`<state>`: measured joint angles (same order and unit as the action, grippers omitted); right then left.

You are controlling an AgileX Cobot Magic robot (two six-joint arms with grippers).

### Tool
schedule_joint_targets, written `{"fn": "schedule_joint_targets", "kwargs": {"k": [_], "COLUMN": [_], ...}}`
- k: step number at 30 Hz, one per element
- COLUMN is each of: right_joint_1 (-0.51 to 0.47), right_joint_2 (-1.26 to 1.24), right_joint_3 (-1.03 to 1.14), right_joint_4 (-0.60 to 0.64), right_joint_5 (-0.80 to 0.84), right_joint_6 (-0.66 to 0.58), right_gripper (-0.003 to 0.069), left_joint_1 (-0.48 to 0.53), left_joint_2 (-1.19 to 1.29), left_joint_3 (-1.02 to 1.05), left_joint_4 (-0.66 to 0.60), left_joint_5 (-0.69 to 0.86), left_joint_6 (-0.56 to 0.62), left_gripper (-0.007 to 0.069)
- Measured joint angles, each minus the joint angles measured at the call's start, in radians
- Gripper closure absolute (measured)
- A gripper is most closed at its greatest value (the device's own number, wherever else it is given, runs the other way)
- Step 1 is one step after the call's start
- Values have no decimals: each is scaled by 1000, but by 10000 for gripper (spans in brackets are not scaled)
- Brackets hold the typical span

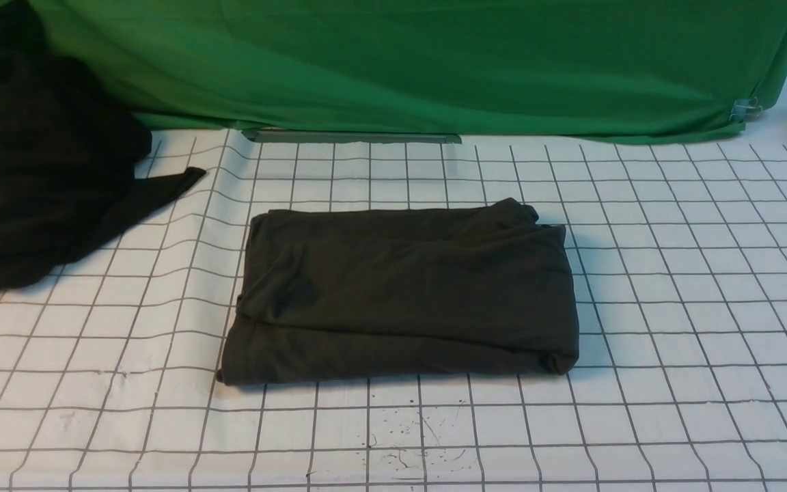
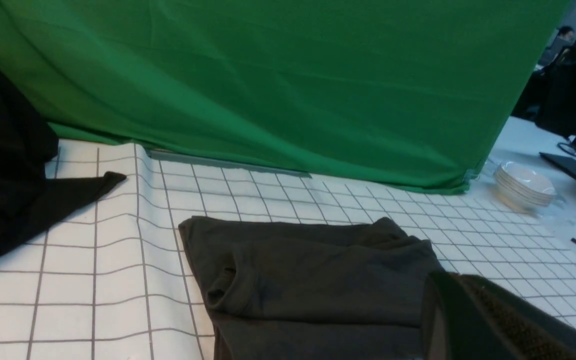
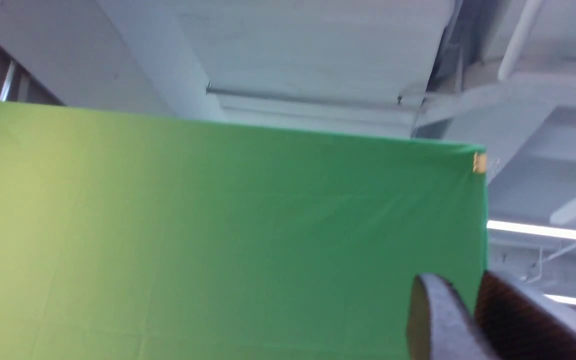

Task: Fold a long-sleeved shirt over a white checkered tablecloth.

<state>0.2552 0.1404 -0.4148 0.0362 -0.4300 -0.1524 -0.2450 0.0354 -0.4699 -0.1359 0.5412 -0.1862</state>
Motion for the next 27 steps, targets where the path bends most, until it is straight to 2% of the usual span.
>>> {"fn": "schedule_joint_targets", "kwargs": {"k": [5,8,20,27], "right_joint_1": [0,0,0,0], "right_joint_2": [0,0,0,0], "right_joint_3": [1,1,1,1], "right_joint_4": [-1,-1,-1,-1], "right_joint_5": [-1,0,94,166], "right_joint_6": [-1,-1,-2,-2], "right_gripper": [439,419,412,412], "left_joint_1": [0,0,0,27], "left_joint_2": [-7,-7,-7,-7], "left_joint_3": [10,10,10,44], "left_joint_4": [0,0,4,78], "left_joint_5": [-17,-22,-22,-86], "left_joint_6": [0,4,22,116], "left_gripper": [627,627,627,626]}}
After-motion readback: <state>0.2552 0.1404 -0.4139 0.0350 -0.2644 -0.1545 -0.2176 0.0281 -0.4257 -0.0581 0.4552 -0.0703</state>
